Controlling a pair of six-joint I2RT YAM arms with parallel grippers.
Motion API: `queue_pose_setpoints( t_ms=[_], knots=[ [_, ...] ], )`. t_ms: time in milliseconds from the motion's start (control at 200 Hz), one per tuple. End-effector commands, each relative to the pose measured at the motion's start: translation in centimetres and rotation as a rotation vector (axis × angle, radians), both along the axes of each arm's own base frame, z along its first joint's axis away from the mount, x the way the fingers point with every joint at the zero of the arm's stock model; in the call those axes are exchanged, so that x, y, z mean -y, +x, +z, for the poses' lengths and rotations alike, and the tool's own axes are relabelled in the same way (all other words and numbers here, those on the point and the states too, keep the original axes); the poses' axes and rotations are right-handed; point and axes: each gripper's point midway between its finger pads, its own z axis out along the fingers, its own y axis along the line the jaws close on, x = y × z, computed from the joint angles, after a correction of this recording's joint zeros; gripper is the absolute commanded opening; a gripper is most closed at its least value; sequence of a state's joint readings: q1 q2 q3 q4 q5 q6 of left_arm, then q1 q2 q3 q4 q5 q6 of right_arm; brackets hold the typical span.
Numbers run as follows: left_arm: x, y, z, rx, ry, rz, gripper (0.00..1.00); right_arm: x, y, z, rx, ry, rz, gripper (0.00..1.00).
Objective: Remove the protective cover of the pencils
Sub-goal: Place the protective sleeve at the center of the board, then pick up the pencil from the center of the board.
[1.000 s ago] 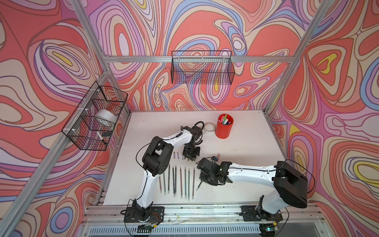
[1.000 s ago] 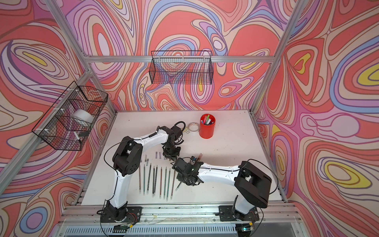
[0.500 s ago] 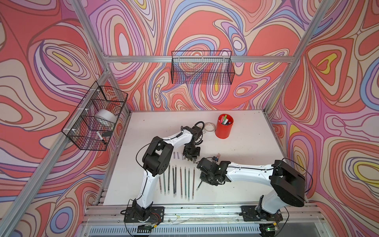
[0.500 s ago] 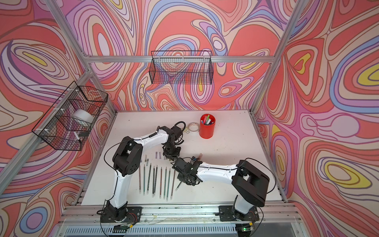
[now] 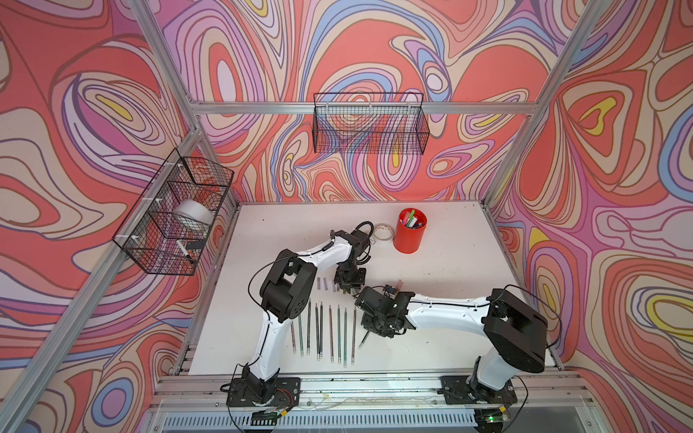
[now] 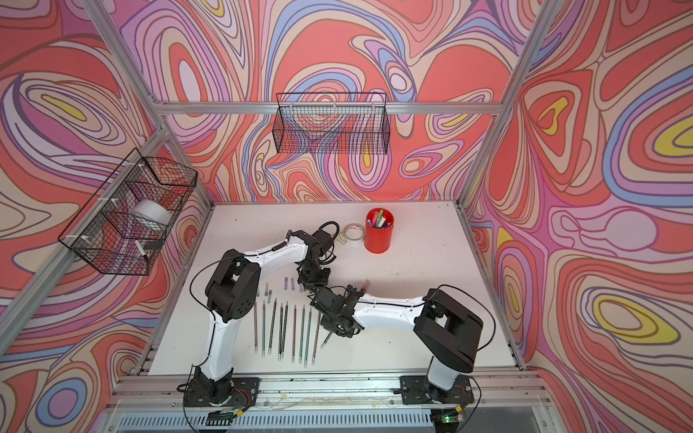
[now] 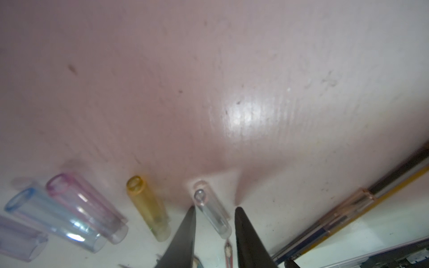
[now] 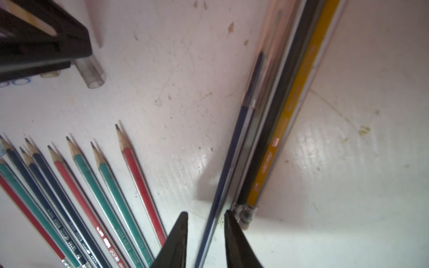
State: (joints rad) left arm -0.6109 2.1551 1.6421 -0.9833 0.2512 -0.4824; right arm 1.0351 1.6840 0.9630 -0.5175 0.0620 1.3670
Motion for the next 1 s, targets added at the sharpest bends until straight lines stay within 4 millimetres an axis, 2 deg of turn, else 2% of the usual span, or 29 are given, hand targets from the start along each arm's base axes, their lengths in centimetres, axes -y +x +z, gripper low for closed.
queue_pose_setpoints(
  t_ms=[0,300,511,536,766,901,997],
  knots=[
    [0.0,0.5,2.3,0.069,-0.016,-0.011,0.35,0.1,0.0,-0.6,-0.018,-0.022,-0.001,0.29],
    [-0.1,1.0,4.2,0.142,-0.036,-0.01,0.38,0.3,-0.3,-1.6,-0.047,-0.045,-0.003,0.28],
    [-0.3,1.4,5.3,0.187,-0.046,-0.006,0.39,1.5,-0.7,-1.7,-0.077,-0.127,-0.012,0.28],
    [-0.3,1.4,5.4,0.193,-0.045,-0.005,0.39,1.9,-0.8,-2.6,-0.093,-0.153,-0.015,0.29],
    [-0.7,1.9,7.7,0.292,-0.073,0.003,0.41,2.3,-0.7,-3.4,-0.111,-0.185,-0.011,0.3],
    [-1.0,2.2,9.2,0.35,-0.092,0.012,0.42,2.0,-0.8,-4.0,-0.13,-0.18,-0.008,0.19],
    [-1.2,2.3,10.1,0.391,-0.1,0.017,0.43,2.1,-0.7,-4.2,-0.135,-0.185,-0.004,0.17]
  ],
)
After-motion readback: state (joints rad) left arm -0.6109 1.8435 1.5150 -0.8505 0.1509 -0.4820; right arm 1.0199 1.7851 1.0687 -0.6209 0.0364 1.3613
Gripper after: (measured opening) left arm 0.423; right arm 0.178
